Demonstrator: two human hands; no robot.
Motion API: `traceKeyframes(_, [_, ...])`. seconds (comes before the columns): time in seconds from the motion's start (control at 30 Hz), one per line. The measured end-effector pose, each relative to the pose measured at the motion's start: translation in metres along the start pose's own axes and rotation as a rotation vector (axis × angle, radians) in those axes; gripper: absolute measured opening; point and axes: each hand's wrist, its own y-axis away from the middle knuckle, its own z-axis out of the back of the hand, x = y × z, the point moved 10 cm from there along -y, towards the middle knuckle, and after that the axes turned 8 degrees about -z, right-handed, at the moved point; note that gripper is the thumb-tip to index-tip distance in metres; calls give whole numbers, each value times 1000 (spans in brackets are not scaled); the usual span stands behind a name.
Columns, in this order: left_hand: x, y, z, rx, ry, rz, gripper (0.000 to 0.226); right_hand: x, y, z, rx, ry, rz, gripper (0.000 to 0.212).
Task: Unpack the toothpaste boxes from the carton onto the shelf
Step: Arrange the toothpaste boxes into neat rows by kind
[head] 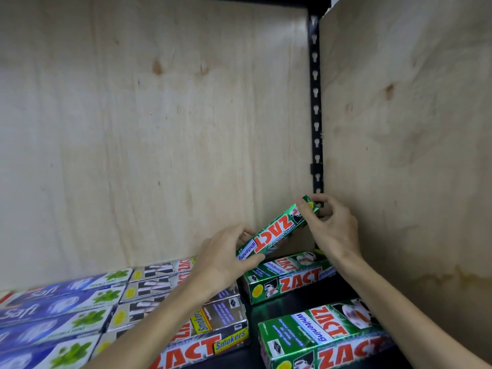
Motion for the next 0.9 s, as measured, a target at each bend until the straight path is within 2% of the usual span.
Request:
traceKeyframes(0.23, [-7,0,17,-110,103,-86,36,2,2,3,-4,22,-2,37])
traceKeyframes(0.47, [10,3,39,-298,328,-13,23,9,7,-21,191,122,82,49])
traceKeyframes(0.73, [13,4,32,-269,349,12,24,8,4,-23,220,68,100,52])
traceKeyframes(0.9, [14,5,31,-293,469,15,17,21,13,-26,294,80,235,58])
